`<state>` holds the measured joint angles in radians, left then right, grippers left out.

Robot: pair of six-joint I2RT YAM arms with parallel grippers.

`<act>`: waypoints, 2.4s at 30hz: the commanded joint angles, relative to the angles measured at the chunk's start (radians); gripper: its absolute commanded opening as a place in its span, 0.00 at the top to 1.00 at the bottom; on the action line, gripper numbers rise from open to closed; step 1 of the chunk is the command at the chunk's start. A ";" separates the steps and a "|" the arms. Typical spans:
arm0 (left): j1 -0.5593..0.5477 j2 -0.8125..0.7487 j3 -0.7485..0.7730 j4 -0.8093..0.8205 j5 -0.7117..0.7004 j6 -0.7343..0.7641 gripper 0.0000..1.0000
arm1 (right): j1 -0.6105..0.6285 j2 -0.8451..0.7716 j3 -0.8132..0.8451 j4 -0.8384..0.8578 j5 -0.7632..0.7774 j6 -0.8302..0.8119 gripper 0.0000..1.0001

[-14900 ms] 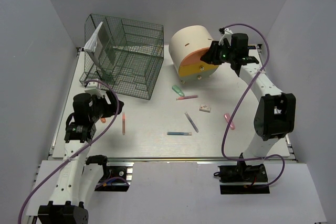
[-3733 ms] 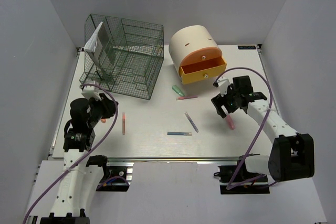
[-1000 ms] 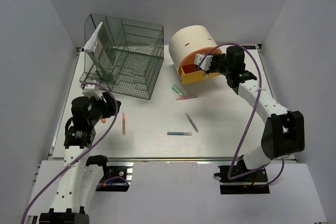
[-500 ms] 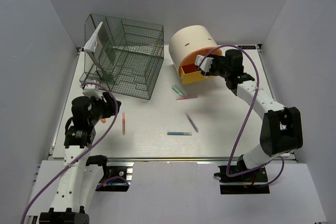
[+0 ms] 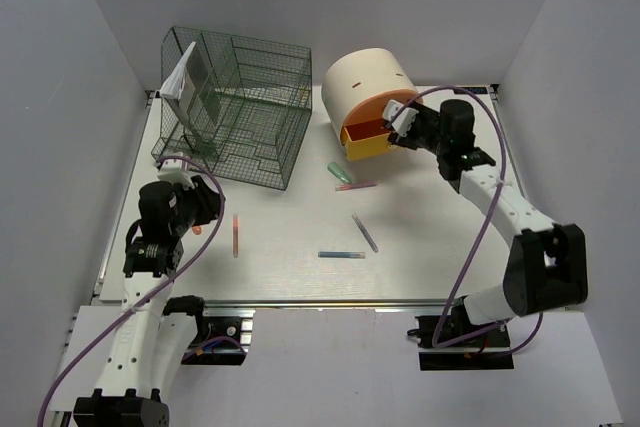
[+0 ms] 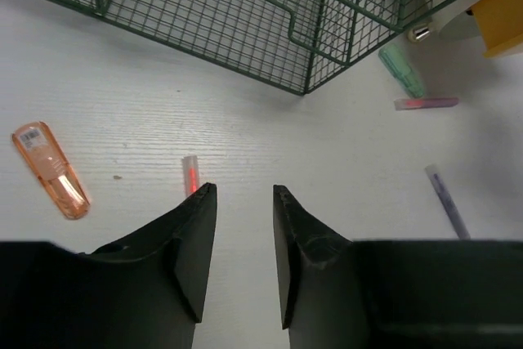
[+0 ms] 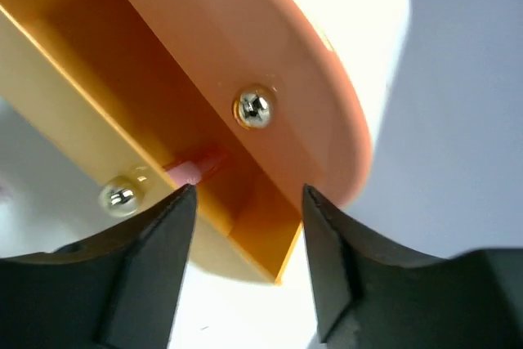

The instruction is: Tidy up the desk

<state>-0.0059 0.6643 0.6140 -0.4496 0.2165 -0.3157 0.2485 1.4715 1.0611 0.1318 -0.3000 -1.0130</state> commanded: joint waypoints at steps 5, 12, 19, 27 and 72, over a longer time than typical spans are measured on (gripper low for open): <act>0.013 0.040 0.020 -0.056 -0.124 -0.057 0.93 | -0.012 -0.351 -0.122 0.074 -0.065 0.653 0.99; 0.023 0.277 0.067 -0.150 -0.308 -0.141 0.86 | -0.015 -0.522 -0.242 -0.062 -0.641 0.984 0.81; 0.023 0.412 0.107 -0.158 -0.466 -0.137 0.29 | -0.032 -0.553 -0.254 -0.124 -0.636 0.916 0.41; 0.032 0.668 0.174 -0.149 -0.611 -0.117 0.23 | -0.066 -0.602 -0.274 -0.101 -0.637 0.921 0.38; 0.046 0.090 0.066 -0.247 0.375 -0.132 1.00 | -0.239 -0.573 -0.291 -0.060 -0.734 0.981 0.40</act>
<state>0.0685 0.7673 0.6868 -0.6277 0.4156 -0.4561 0.0185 0.8970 0.7738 0.0288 -1.0309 -0.0498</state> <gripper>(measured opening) 0.364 0.600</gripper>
